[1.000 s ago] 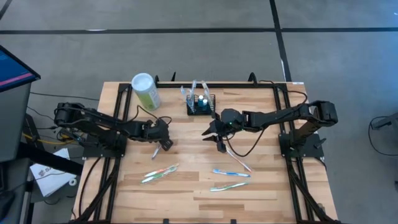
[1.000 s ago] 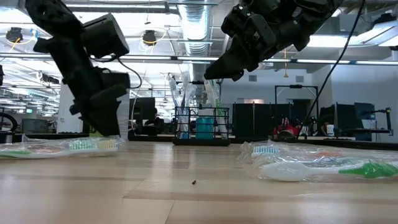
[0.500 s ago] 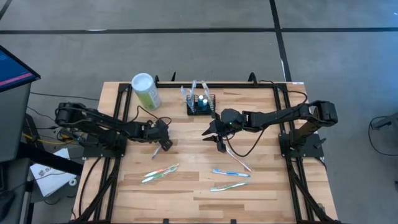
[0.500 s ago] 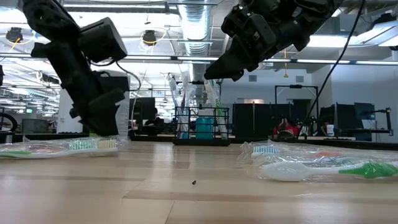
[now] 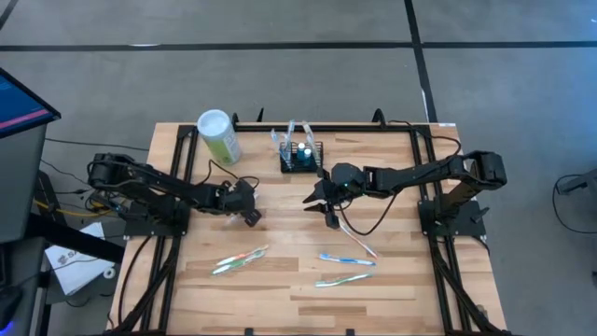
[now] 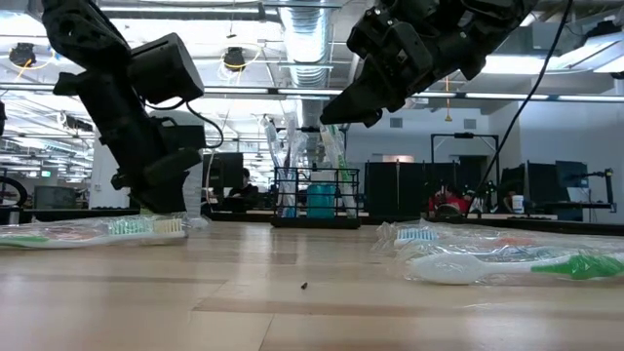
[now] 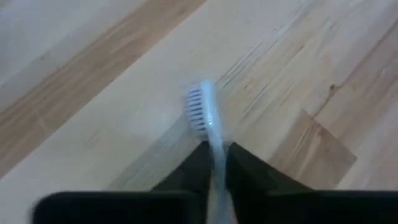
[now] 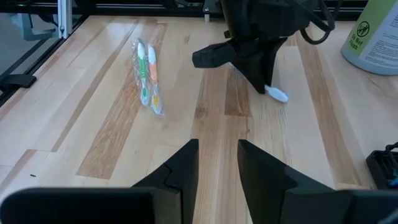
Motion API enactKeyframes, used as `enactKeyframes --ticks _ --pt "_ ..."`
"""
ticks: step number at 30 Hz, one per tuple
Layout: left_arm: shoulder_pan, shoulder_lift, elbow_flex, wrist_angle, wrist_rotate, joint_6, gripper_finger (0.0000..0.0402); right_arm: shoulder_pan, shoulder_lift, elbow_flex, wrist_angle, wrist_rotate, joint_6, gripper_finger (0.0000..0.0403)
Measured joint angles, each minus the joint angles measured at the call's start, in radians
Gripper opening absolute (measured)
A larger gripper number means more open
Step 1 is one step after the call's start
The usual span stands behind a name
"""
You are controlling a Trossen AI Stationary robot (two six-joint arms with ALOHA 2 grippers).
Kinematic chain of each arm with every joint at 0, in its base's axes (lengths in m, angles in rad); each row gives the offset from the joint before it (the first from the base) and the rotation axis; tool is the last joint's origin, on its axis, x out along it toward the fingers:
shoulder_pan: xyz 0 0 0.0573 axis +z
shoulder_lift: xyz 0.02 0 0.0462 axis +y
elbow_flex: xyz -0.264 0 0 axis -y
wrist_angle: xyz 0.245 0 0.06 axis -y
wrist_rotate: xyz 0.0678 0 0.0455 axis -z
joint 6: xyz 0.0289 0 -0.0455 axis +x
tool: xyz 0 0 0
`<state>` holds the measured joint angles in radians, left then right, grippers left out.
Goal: Pick & Place toothbrushing station
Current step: Put the purple toothbrush into the black wire organizer
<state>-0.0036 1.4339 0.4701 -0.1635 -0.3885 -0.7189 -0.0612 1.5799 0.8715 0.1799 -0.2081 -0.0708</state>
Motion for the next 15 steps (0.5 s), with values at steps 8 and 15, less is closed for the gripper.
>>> enactKeyframes --ticks 8,15 --pt "-0.002 -0.087 -0.005 -0.001 -0.026 0.009 0.0012 0.000 0.000 0.000 0.000 0.000 0.000 0.0103" --pt "-0.002 -0.145 -0.005 0.167 -0.032 0.114 0.0014 0.001 0.000 0.000 0.000 0.000 0.000 0.0103"
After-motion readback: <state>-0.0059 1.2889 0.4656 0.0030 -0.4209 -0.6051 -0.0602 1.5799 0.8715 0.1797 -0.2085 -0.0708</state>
